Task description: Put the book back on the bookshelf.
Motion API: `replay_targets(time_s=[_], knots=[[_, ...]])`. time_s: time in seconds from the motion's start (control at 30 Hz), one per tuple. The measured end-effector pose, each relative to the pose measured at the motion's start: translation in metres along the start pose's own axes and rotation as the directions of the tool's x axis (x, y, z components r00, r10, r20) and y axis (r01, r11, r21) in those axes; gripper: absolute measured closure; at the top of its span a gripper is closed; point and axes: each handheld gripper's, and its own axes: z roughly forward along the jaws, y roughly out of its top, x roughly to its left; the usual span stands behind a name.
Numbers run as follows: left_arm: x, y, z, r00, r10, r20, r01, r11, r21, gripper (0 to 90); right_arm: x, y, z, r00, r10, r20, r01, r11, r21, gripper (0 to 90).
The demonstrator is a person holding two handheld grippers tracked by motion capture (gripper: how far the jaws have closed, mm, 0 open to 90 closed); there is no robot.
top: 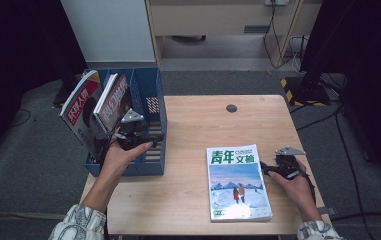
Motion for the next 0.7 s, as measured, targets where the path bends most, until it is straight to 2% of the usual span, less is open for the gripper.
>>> replay_targets(time_s=[0.13, 0.27, 0.37, 0.5, 0.6, 0.7], knots=[[-0.008, -0.004, 0.008, 0.9997, 0.023, 0.0, -0.023, 0.9997, 0.011, 19.9, 0.0, 0.0, 0.0, 1.0, 0.0, 0.0, 0.0, 1.0, 0.0, 23.7], [-0.019, -0.007, 0.021, 0.9993, 0.024, 0.028, -0.025, 0.9996, 0.016, 19.6, 0.0, 0.0, 0.0, 1.0, -0.002, 0.0, 0.002, 1.0, 0.001, 23.6], [-0.029, -0.008, 0.031, 0.998, 0.04, 0.048, -0.041, 0.9988, 0.025, 19.6, 0.0, 0.0, 0.0, 1.0, 0.002, 0.001, -0.002, 1.0, 0.003, 22.0], [-0.044, -0.008, 0.043, 0.9951, 0.058, 0.08, -0.061, 0.9977, 0.03, 19.6, -0.001, 0.001, -0.002, 0.9993, -0.034, 0.014, 0.034, 0.9993, 0.012, 20.7], [-0.057, -0.009, 0.052, 0.9919, 0.078, 0.1, -0.082, 0.996, 0.035, 19.7, -0.001, 0.003, -0.007, 0.999, -0.031, 0.032, 0.031, 0.9995, -0.006, 22.0], [-0.07, -0.01, 0.061, 0.9884, 0.088, 0.124, -0.093, 0.995, 0.036, 19.8, -0.001, 0.003, -0.013, 0.9989, -0.038, 0.027, 0.038, 0.9993, -0.003, 23.2]])
